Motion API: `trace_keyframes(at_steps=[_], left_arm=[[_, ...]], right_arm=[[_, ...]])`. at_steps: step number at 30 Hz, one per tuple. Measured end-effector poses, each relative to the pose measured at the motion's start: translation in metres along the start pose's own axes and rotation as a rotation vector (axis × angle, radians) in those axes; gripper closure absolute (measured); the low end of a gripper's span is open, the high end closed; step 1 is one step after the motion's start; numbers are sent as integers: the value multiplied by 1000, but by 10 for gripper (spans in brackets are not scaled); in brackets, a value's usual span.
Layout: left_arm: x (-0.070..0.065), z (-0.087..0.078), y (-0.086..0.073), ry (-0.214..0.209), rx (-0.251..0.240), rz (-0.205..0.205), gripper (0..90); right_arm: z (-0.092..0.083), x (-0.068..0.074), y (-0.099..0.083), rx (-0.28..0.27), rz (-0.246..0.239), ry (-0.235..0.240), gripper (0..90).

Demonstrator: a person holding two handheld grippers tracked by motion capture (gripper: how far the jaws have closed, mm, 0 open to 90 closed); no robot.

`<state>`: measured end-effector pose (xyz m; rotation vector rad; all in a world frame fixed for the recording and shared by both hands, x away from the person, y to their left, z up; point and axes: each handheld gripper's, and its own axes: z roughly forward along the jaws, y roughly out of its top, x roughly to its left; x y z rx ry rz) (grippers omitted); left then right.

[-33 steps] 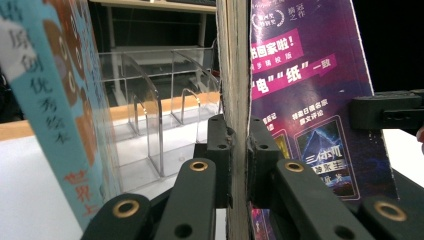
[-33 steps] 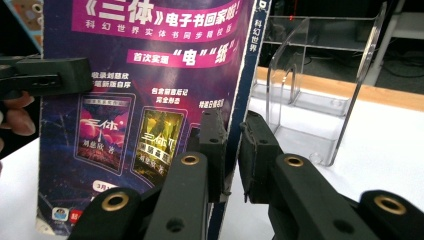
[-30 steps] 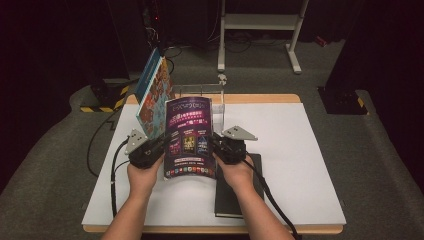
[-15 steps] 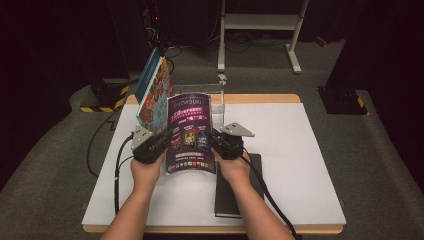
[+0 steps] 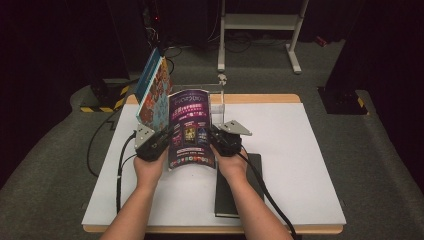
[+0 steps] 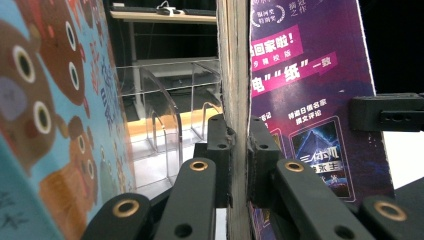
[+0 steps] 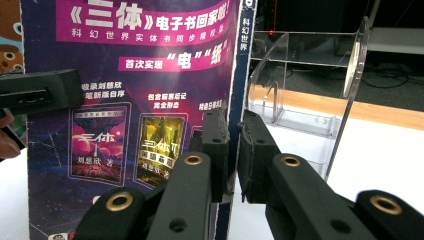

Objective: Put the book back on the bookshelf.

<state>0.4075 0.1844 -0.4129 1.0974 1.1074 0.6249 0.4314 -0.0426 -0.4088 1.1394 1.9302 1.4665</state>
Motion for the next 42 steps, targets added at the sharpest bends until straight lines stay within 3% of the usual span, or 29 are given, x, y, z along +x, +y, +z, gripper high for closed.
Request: trace_keyframes(at_steps=[19,28,42], left_arm=[[2,-14,-2,-19,-2,1,825],[1,-29,-2,-45,8,6,815],[3,-53,-9,-80,-6,20,761]], right_arm=[[-11,2,-8,-25,0,14,831],[-28,5,-18,-46,4,36,830],[-52,15,-32,-58,-37,75,821]])
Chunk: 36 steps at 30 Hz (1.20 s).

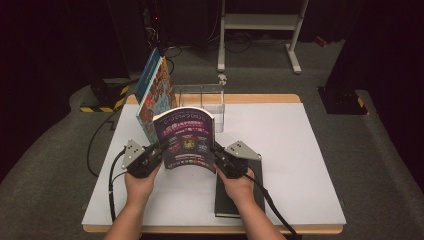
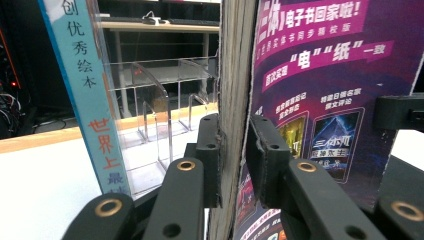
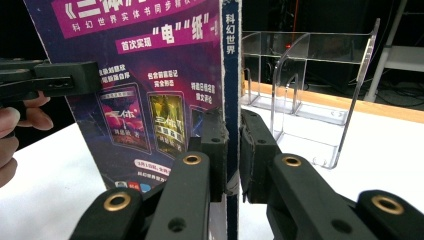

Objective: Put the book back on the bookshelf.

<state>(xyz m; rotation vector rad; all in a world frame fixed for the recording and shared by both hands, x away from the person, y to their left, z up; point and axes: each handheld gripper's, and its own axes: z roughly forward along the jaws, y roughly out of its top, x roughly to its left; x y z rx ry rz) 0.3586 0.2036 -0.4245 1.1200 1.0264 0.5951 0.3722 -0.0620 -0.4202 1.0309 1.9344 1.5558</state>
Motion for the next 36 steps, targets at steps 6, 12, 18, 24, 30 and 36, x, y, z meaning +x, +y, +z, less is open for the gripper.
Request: trace_keyframes(at_steps=[6,12,18,24,30,36], left_arm=[[1,-6,-2,-10,-5,3,741],[-2,-10,-3,-6,-6,13,725],[-4,-12,-6,-9,-22,36,718],[-3,-11,-6,-9,-17,41,719],[-2,-11,-6,-8,-15,36,718],[0,-12,-5,3,-8,25,670]], right_arm=[[-7,3,-7,-11,-13,10,814],[-12,7,-11,-18,-32,16,802],[-9,7,-7,-24,-67,55,595],[5,-2,9,-34,-77,99,616],[9,1,17,-36,-112,100,791],[1,6,14,-47,-155,109,834]])
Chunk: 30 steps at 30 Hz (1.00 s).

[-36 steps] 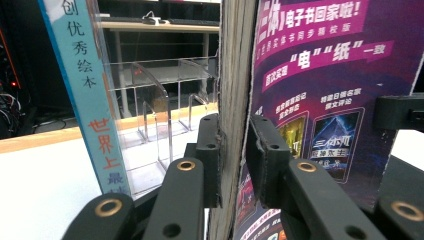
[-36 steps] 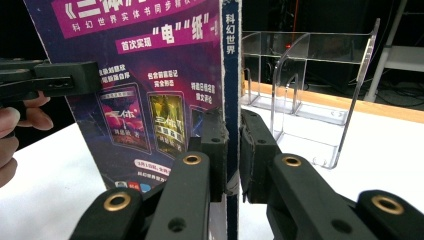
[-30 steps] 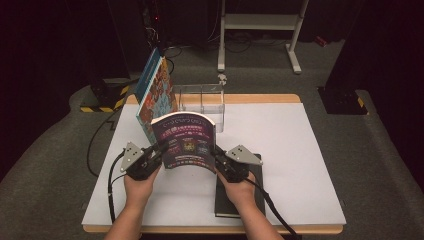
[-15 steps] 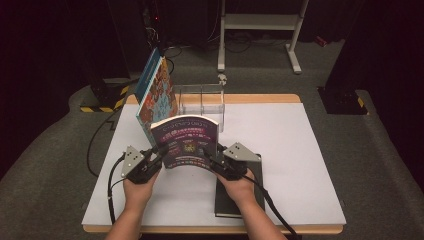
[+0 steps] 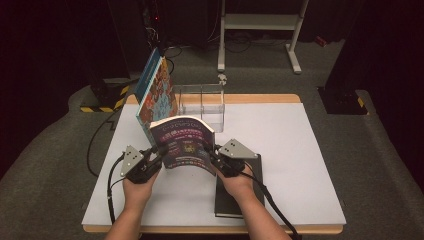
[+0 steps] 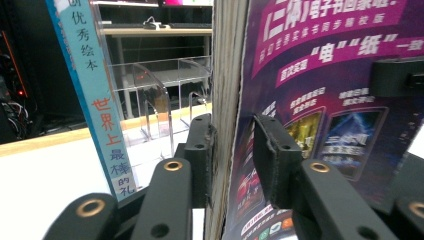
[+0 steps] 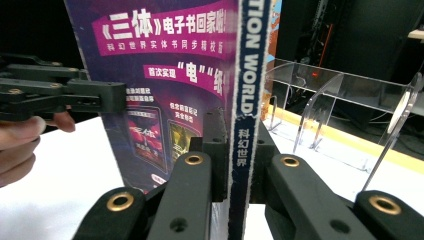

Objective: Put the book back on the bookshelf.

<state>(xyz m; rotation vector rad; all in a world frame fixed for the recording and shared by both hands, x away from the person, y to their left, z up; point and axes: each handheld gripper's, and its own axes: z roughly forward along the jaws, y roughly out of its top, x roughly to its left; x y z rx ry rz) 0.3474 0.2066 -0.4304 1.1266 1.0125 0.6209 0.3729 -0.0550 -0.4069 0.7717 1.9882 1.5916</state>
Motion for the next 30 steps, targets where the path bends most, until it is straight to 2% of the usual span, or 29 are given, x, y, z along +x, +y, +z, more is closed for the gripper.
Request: trace_keyframes(at_steps=[4,12,14,17,21,24,30], left_arm=[[4,-1,-1,12,8,-23,627],[8,-3,-4,22,27,-24,610],[9,-4,-5,24,38,-21,609],[11,-3,-8,30,55,-37,605],[10,-3,-9,23,64,-29,605],[8,-2,-9,20,62,-33,605],[7,-3,-9,12,68,-29,586]], right_arm=[[-4,6,-3,-15,-19,-25,835],[-6,12,-7,-47,5,-97,837],[-5,12,-6,-49,25,-116,837],[-5,8,-7,-61,75,-150,837],[-4,4,-8,-74,120,-181,837],[-4,2,-8,-80,137,-192,837],[-3,5,-8,-80,129,-185,834]])
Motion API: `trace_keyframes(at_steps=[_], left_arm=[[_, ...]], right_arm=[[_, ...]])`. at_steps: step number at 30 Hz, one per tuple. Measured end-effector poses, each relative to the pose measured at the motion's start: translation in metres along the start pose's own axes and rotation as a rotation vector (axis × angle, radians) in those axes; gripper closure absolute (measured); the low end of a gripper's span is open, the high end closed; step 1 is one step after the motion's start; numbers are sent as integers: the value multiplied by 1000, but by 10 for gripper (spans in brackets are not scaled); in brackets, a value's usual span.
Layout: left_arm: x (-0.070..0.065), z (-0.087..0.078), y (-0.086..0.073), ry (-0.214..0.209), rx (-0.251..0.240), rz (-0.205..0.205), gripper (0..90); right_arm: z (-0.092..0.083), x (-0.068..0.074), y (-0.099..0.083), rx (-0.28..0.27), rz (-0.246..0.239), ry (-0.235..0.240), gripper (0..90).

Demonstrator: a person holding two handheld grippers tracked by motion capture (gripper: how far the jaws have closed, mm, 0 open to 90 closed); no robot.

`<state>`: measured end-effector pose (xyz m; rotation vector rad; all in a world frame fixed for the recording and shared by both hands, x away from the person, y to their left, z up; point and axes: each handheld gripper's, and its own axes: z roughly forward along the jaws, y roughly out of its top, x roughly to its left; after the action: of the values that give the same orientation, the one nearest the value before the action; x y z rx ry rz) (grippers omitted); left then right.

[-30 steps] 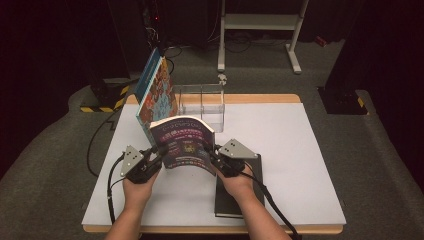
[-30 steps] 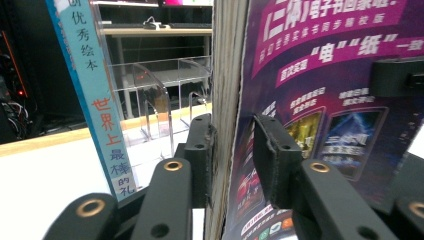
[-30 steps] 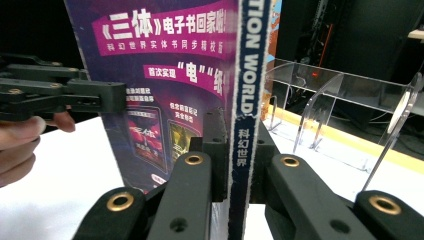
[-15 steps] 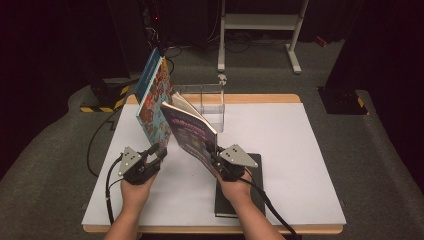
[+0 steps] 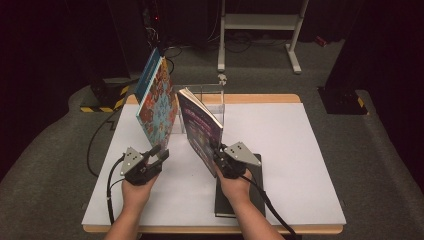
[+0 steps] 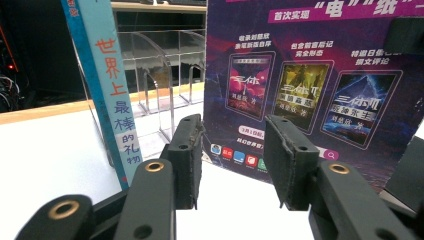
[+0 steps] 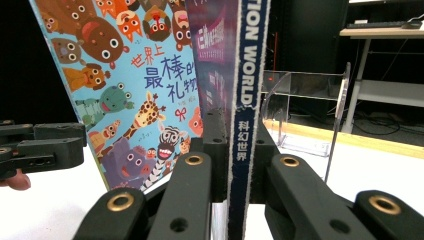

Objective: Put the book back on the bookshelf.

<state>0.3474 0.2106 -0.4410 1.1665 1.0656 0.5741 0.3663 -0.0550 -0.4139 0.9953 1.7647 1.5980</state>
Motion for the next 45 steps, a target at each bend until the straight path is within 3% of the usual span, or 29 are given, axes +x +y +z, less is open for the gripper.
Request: trace_keyframes(at_steps=[6,9,16,31,39,45], left_arm=[[-7,1,2,-27,11,-1,519],[-14,1,4,-53,20,-29,469],[-41,1,13,-128,3,-23,372],[-80,16,37,-254,8,-70,300],[-97,28,43,-300,25,-91,282],[-101,38,45,-307,41,-103,264]], right_arm=[[-1,3,-2,0,-2,13,826],[-1,4,-2,-1,-8,21,823],[-2,9,-3,-2,-9,34,816],[-2,13,-4,-1,-6,46,801],[-2,14,-5,-3,-3,64,794],[-2,14,-5,-4,4,69,791]])
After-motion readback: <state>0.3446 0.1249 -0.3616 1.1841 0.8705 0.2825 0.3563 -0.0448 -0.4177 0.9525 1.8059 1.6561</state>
